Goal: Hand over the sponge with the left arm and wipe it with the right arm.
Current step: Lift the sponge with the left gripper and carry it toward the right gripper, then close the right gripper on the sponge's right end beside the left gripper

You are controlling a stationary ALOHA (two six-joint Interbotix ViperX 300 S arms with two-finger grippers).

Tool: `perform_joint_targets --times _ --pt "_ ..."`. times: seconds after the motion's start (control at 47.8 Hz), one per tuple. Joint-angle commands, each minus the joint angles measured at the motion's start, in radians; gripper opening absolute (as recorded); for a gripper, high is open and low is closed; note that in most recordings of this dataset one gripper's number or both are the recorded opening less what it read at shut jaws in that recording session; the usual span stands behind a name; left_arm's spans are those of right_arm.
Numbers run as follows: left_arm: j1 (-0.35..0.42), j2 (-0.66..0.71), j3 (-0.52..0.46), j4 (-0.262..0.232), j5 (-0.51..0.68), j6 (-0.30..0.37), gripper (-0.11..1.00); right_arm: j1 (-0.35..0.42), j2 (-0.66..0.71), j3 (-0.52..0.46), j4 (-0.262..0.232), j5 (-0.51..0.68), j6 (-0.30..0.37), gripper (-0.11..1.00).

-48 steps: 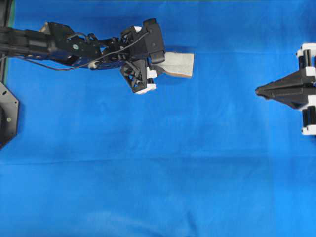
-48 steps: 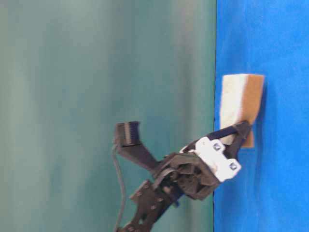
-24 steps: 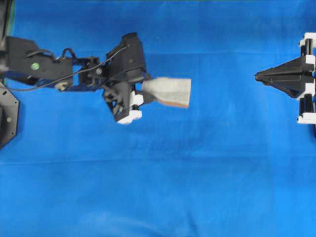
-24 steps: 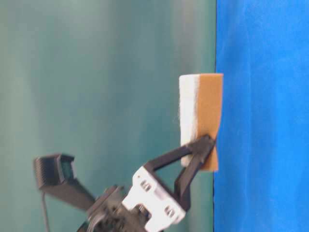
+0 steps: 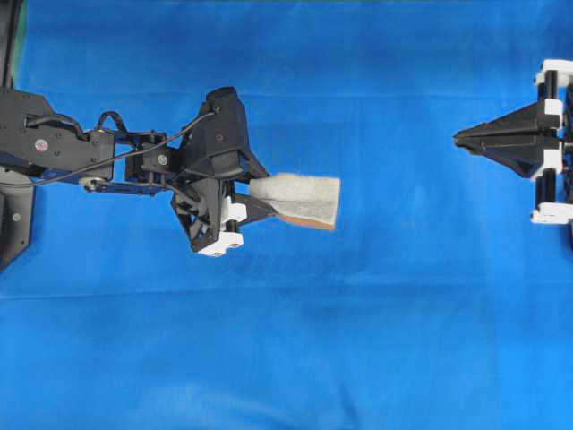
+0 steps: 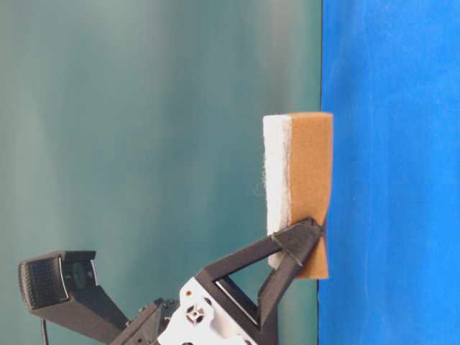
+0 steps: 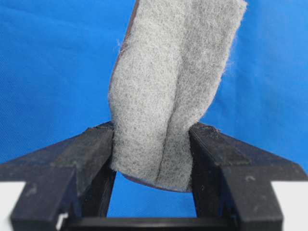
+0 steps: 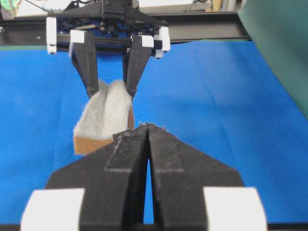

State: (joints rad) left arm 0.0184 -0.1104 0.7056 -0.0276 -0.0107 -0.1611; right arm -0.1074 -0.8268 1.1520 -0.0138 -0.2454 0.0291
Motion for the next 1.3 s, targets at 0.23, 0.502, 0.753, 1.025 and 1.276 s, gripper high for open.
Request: perform_joint_targets --times 0.23,0.502,0.753,1.025,1.276 --pt "0.008 -0.017 -0.015 -0.002 -0.005 0.006 0.38 0.092 0.201 -0.163 0.003 -0.003 0.015 0.01" --pt "0.011 -0.017 -0.014 -0.002 -0.005 0.008 0.38 0.095 0.433 -0.288 0.015 -0.002 0.034 0.69" --pt "0.009 -0.017 -0.014 -0.002 -0.005 0.009 0.38 0.089 0.584 -0.405 0.037 0.084 0.038 0.74" --pt "0.011 -0.015 -0.015 -0.002 -0.005 0.009 0.38 0.086 0.689 -0.471 0.041 0.13 0.04 0.74" --pt "0.011 -0.017 -0.012 -0.002 -0.003 0.009 0.38 0.078 0.735 -0.489 0.046 0.135 0.04 0.74"
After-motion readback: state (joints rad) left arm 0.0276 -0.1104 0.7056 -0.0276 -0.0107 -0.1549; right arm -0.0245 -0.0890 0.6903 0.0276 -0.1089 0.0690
